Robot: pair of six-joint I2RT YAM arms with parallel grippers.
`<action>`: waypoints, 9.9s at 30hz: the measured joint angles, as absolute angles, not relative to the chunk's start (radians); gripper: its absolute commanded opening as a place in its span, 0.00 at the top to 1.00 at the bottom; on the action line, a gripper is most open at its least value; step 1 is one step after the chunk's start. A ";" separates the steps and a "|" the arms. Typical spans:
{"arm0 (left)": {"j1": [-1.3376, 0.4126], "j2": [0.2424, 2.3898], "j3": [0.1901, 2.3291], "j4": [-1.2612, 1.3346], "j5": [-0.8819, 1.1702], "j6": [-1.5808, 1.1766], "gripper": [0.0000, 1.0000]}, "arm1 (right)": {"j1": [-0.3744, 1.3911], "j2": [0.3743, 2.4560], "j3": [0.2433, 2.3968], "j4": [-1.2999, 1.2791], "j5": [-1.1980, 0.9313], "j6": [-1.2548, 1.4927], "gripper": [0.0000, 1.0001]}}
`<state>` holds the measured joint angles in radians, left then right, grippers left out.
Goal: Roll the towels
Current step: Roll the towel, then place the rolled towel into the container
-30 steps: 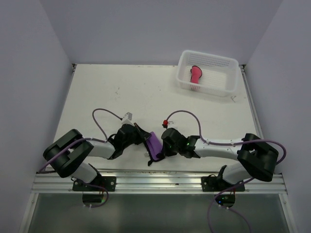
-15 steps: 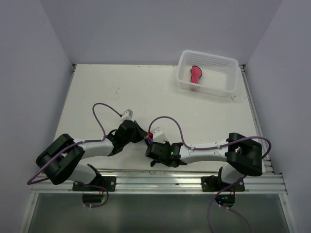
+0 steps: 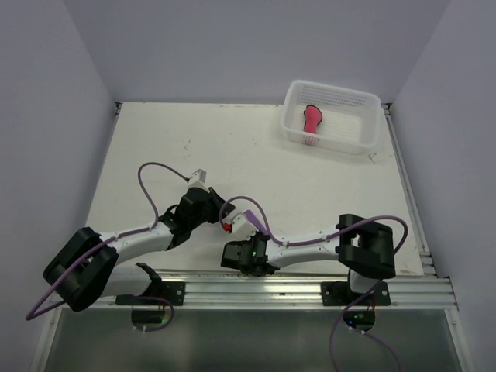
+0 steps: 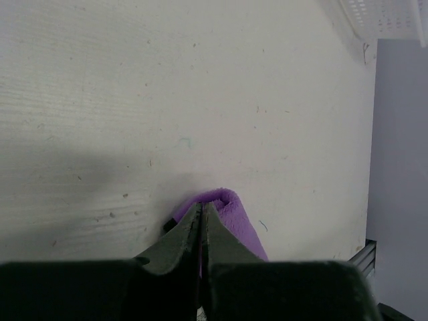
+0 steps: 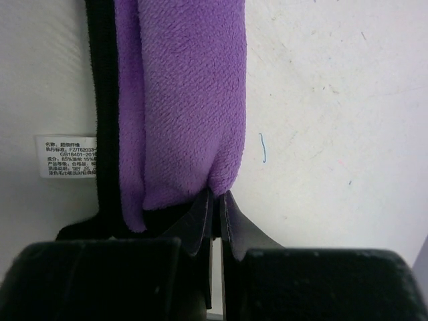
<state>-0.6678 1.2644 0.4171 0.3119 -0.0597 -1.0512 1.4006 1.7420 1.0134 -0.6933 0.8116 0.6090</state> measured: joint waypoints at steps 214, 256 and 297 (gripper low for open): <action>-0.315 1.357 0.638 0.037 0.211 -0.728 0.74 | 1.124 1.542 0.803 -0.330 0.408 0.504 1.00; -0.236 1.350 0.886 -0.316 0.203 -0.407 0.72 | 0.207 2.231 2.179 -0.636 0.508 0.243 1.00; -0.206 1.430 0.886 -0.307 0.347 -0.399 0.69 | 0.069 2.479 2.222 -0.672 0.369 0.270 0.44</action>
<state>-0.2058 1.4300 0.8864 -0.3073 0.3466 -0.3988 0.0689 2.4790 2.2223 -0.6716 0.3691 0.2695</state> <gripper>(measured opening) 0.302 0.548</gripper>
